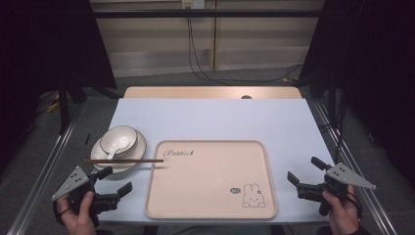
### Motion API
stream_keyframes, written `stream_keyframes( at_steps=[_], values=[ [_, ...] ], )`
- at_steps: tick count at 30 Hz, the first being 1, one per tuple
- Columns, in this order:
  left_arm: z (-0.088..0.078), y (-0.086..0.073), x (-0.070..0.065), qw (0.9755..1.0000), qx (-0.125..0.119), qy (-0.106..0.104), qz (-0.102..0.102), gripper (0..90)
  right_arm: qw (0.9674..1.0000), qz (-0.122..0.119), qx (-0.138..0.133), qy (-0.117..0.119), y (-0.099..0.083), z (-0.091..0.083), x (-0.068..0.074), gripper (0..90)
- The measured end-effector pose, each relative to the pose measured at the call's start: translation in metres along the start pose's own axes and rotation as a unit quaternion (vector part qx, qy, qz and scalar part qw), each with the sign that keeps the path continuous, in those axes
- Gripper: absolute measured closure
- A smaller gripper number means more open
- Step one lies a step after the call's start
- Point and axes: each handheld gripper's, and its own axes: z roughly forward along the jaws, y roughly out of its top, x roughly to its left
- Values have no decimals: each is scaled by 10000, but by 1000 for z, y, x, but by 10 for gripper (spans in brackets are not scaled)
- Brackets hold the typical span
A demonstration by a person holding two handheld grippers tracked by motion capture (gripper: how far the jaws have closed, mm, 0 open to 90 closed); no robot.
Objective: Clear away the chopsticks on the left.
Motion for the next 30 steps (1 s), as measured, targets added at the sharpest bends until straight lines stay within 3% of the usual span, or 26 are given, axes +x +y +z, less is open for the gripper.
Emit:
stream_keyframes(
  at_steps=[8,14,17,28,30],
  values=[
    [-2,-1,0,10000,-12,-11,-68,20,9999,-91,46,35,0,2,2,4],
    [-5,5,-1,9996,117,-164,187,20,9999,-77,41,57,0,1,2,4],
    [-10,8,3,9995,62,-204,218,20,9999,-105,37,62,0,2,2,4],
    [-14,9,21,9979,385,-331,391,29,9999,-100,56,77,-1,4,3,4],
    [-16,10,26,9978,448,-247,424,35,9999,-108,42,71,0,4,3,4]
  ],
)
